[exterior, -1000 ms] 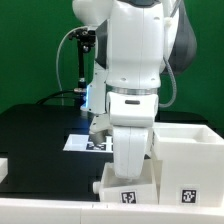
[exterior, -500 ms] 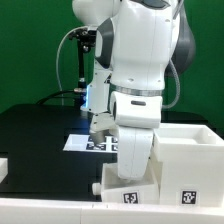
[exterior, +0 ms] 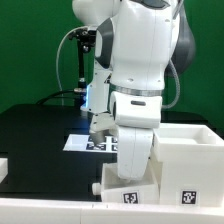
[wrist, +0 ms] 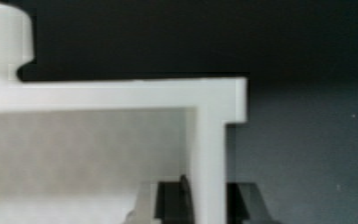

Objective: Assemble drawer

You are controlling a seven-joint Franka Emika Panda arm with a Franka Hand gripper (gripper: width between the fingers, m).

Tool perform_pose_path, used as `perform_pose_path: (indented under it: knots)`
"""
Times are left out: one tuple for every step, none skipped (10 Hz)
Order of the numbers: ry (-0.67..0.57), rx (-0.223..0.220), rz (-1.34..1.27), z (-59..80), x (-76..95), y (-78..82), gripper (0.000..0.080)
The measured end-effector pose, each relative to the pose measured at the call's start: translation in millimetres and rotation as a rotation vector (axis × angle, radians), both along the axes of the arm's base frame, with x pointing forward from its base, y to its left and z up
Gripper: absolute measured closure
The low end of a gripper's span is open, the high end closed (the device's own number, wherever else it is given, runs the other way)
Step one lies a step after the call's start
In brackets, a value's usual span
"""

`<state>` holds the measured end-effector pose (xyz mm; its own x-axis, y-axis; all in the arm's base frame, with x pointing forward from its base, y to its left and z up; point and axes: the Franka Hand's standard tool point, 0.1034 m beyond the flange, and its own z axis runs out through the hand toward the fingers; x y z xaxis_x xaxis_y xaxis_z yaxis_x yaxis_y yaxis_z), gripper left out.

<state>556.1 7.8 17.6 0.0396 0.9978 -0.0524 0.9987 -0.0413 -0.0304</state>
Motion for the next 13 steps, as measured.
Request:
perform_pose_path:
  knots:
    - [-0.005,0.002,0.000,1.5,1.8,4.1,0.0767]
    - [-0.008,-0.002,-0.006,2.6,2.8,5.0,0.0767]
    - [-0.009,-0.004,-0.014,2.7,2.8,5.1,0.0767]
    - [-0.009,-0.004,-0.019,2.6,2.6,5.1,0.0767]
    - [-0.009,-0.005,-0.028,2.2,2.1,5.0,0.0767]
    - [-0.011,-0.005,-0.040,1.8,1.8,4.8,0.0767]
    - [-0.015,-0.004,-0.043,1.1,1.5,3.8,0.0767]
    - [-0.010,-0.005,-0.046,-1.1,0.6,-1.3,0.0767]
    - [-0.002,-0.008,-0.047,-2.2,1.0,-12.7,0.0767]
    - [0.008,-0.012,-0.035,-3.8,1.2,-29.1,0.0767]
    - [0.013,-0.015,-0.039,-4.9,2.0,-46.8,0.0767]
    - [0.015,-0.015,-0.037,-6.1,0.8,-59.3,0.0767]
    - [0.021,-0.014,0.002,-6.6,-1.4,-77.6,0.0767]
